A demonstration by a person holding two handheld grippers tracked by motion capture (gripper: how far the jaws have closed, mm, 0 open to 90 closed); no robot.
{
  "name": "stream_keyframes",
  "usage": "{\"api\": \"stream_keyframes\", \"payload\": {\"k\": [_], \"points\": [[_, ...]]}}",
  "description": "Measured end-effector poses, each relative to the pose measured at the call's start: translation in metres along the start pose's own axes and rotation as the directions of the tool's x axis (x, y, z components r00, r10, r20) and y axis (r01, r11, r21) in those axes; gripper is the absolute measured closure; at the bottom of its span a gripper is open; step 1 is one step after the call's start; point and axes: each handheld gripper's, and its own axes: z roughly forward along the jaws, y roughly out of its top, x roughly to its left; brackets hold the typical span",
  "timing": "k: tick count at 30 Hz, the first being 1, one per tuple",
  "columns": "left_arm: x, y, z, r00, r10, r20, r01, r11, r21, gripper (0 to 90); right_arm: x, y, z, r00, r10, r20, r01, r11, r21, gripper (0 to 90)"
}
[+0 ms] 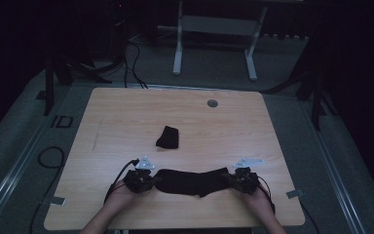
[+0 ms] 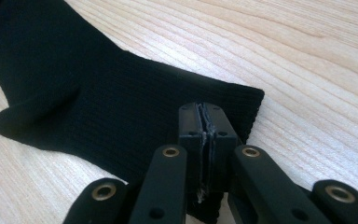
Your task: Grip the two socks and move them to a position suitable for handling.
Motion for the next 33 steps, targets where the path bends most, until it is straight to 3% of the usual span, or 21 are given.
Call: {"api": "stream_keyframes", "payload": {"k": [6, 9, 11, 12, 13, 14, 17, 19, 21, 23, 25, 27, 33], "points": [[0.000, 0.000, 0.000, 1.0000, 0.002, 0.004, -0.002, 1.0000, -0.001, 89.4, 0.000, 0.000, 0.000, 1.0000, -0.001, -0.008, 0.001, 1.000, 0.002, 83.6], [-0.002, 0.000, -0.004, 0.9998, 0.006, 0.020, -0.005, 0.9986, -0.053, 82.7, 0.004, 0.002, -0.004, 0.9997, -0.021, -0.013, 0.022, 1.000, 0.002, 80.5], [-0.004, 0.001, -0.012, 0.9996, 0.024, 0.017, -0.022, 0.9943, -0.105, 77.3, 0.007, 0.007, -0.011, 0.9993, -0.020, -0.031, 0.019, 0.999, -0.034, 78.1], [-0.004, 0.001, -0.012, 0.9996, 0.024, 0.017, -0.022, 0.9943, -0.105, 73.1, 0.007, 0.007, -0.011, 0.9993, -0.020, -0.031, 0.019, 0.999, -0.034, 78.1], [-0.005, 0.002, -0.017, 0.9995, 0.028, 0.012, -0.026, 0.9911, -0.130, 67.7, 0.010, 0.016, -0.017, 0.9987, -0.025, -0.045, 0.023, 0.998, -0.060, 74.6], [-0.006, 0.002, -0.025, 0.9994, 0.029, -0.018, -0.032, 0.9853, -0.168, 63.7, 0.011, 0.021, -0.019, 0.9986, -0.030, -0.044, 0.027, 0.997, -0.070, 72.5], [-0.005, -0.001, -0.030, 0.9960, 0.027, -0.085, -0.043, 0.9806, -0.191, 59.4, 0.014, 0.044, -0.021, 0.9980, -0.036, -0.052, 0.031, 0.994, -0.100, 66.1], [-0.005, -0.001, -0.030, 0.9960, 0.027, -0.085, -0.043, 0.9806, -0.191, 59.0, 0.016, 0.054, -0.020, 0.9977, -0.040, -0.054, 0.034, 0.994, -0.108, 62.2], [0.000, -0.007, -0.030, 0.9951, -0.014, -0.098, -0.007, 0.9776, -0.210, 57.1, 0.021, 0.080, -0.014, 0.9965, -0.058, -0.060, 0.051, 0.991, -0.123, 53.3], [0.003, -0.009, -0.030, 0.9955, -0.022, -0.092, 0.002, 0.9779, -0.209, 55.3, 0.024, 0.100, -0.008, 0.9954, -0.069, -0.066, 0.060, 0.990, -0.129, 47.1], [0.004, -0.010, -0.029, 0.9963, -0.030, -0.081, 0.012, 0.9765, -0.215, 55.2, 0.026, 0.107, -0.004, 0.9950, -0.074, -0.067, 0.065, 0.989, -0.130, 45.3], [0.004, -0.011, -0.029, 0.9964, -0.024, -0.081, 0.005, 0.9736, -0.228, 50.0, 0.034, 0.131, 0.011, 0.9919, -0.098, -0.081, 0.087, 0.988, -0.128, 40.3], [0.004, -0.013, -0.029, 0.9958, -0.022, -0.089, 0.001, 0.9733, -0.229, 43.7, 0.047, 0.166, 0.051, 0.9892, -0.113, -0.094, 0.104, 0.991, -0.089, 33.5]]}}
